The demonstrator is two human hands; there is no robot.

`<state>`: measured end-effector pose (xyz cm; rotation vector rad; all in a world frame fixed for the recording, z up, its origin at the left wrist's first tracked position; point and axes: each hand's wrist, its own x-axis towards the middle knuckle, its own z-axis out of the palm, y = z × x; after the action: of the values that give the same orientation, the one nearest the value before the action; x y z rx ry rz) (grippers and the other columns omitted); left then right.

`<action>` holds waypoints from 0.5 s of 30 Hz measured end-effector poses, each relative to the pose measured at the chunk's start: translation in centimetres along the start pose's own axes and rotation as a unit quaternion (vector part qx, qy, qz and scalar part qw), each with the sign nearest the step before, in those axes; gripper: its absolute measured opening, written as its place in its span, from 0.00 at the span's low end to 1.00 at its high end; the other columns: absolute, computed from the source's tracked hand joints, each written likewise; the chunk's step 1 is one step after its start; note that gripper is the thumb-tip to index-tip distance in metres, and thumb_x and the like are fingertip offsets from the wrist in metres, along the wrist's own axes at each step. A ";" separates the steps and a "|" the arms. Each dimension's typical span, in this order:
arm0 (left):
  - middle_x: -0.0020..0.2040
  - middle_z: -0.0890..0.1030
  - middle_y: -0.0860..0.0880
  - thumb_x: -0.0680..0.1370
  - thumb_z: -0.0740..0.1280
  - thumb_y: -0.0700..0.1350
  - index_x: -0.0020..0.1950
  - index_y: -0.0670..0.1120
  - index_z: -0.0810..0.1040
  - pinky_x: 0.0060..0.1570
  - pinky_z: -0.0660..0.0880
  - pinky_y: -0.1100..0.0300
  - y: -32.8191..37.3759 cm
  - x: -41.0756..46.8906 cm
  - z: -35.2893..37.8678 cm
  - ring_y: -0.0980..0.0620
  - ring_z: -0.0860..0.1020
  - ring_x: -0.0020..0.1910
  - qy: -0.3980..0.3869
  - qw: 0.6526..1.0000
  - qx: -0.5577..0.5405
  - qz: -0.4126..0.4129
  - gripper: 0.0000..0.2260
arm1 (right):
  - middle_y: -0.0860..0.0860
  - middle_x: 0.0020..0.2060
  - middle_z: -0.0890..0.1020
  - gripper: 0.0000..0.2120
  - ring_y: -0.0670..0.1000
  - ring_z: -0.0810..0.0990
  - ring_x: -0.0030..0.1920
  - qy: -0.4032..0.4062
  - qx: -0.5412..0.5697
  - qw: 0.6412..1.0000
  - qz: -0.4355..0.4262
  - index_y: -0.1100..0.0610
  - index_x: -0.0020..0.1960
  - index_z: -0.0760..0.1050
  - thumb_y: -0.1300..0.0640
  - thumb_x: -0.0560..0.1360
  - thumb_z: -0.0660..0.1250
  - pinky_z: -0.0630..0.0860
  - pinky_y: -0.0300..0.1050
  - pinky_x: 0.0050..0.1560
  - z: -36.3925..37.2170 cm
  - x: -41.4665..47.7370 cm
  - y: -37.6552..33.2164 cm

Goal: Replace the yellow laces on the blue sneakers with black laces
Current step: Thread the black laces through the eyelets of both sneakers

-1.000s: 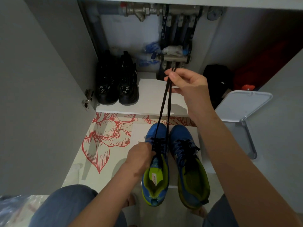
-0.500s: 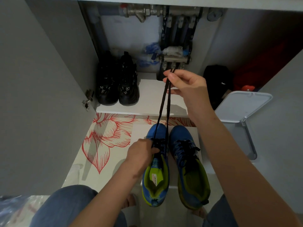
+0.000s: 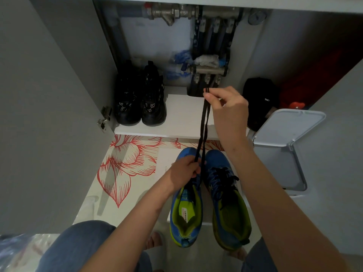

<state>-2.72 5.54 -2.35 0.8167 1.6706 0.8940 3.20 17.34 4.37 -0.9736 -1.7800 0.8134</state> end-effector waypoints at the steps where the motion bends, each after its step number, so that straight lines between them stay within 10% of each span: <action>1: 0.35 0.70 0.50 0.81 0.53 0.35 0.60 0.36 0.75 0.30 0.66 0.75 0.1 0.0 0.1 0.58 0.67 0.33 -0.025 1.000 -0.013 -0.005 0.14 | 0.51 0.43 0.80 0.09 0.45 0.77 0.40 -0.008 0.014 1.000 0.010 0.59 0.53 0.82 0.58 0.75 0.68 0.78 0.47 0.43 0.1 0.1 0.0; 8: 0.39 0.73 0.47 0.80 0.60 0.52 0.44 0.42 0.73 0.44 0.69 0.61 0.1 -0.1 0.2 0.53 0.72 0.40 -0.056 0.991 0.121 0.025 0.14 | 0.52 0.34 0.79 0.13 0.43 0.79 0.28 -0.056 0.130 0.978 0.152 0.66 0.60 0.77 0.64 0.76 0.65 0.77 0.32 0.32 0.5 0.3 1.0; 12: 0.32 0.69 0.50 0.82 0.57 0.51 0.37 0.45 0.69 0.31 0.67 0.70 -0.1 0.3 0.2 0.56 0.68 0.30 -0.009 0.999 0.045 0.001 0.16 | 0.54 0.52 0.76 0.22 0.50 0.81 0.43 -0.117 0.156 0.960 0.203 0.62 0.71 0.65 0.66 0.77 0.62 0.81 0.39 0.38 0.4 0.4 1.8; 15: 0.28 0.63 0.49 0.82 0.55 0.45 0.35 0.44 0.68 0.26 0.60 0.65 0.1 1.0 -0.4 0.54 0.62 0.26 0.003 0.998 -0.039 -0.049 0.16 | 0.57 0.52 0.80 0.09 0.52 0.82 0.40 -0.196 0.005 0.953 0.232 0.61 0.57 0.76 0.60 0.79 0.62 0.81 0.46 0.39 -0.8 -0.1 2.4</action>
<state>-3.34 6.40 -2.71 0.6729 1.6553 0.8882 4.56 18.46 2.61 -1.3194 -1.8955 1.3889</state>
